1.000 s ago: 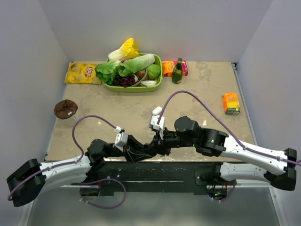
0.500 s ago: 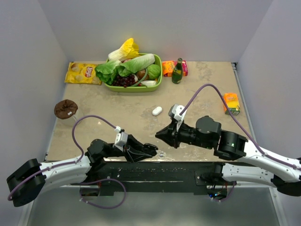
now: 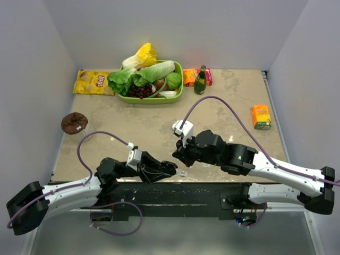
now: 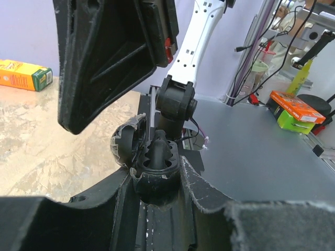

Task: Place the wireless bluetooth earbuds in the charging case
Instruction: Close the charging case, then place the charging case at the center of the board.

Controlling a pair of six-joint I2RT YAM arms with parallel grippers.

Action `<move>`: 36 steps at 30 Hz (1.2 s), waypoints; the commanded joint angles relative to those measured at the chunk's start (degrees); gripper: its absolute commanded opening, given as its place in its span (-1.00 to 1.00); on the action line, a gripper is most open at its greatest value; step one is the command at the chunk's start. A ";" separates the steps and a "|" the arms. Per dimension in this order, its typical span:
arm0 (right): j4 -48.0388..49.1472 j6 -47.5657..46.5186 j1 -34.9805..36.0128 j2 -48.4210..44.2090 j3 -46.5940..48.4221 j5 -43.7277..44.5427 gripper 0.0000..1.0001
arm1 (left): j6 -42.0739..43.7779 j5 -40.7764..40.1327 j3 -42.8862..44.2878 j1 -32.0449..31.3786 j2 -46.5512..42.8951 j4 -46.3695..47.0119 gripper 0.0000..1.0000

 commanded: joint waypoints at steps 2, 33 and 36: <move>2.64 -0.92 0.13 -1.09 0.84 -8.54 -1.00 | 1.83 -1.48 0.26 -0.46 -1.06 2.59 -1.00; 12.84 5.66 0.13 -6.80 -16.21 17.99 -0.03 | -11.79 -34.98 15.01 21.85 26.84 -17.37 -1.00; 14.86 6.63 0.13 -7.06 -17.61 16.75 0.04 | -13.37 -26.29 18.70 25.19 37.47 -13.42 -1.00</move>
